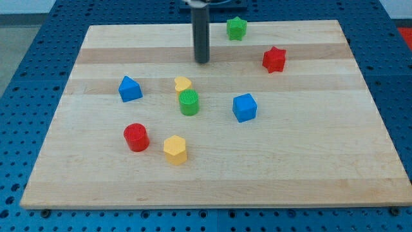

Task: Move the blue cube to the left side of the green star

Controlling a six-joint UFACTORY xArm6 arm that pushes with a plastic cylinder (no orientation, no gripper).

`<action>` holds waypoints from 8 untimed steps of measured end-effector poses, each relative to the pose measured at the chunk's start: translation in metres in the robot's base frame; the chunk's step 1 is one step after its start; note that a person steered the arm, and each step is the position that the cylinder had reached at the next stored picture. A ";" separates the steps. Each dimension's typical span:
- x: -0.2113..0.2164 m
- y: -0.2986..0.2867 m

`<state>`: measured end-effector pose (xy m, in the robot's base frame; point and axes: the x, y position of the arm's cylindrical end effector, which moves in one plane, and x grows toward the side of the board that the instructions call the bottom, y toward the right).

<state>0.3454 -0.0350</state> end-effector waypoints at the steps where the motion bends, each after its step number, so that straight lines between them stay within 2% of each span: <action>1: 0.065 0.058; 2: 0.089 0.172; 3: 0.122 0.232; 4: 0.166 0.208; 8: 0.139 0.187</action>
<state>0.4841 0.1521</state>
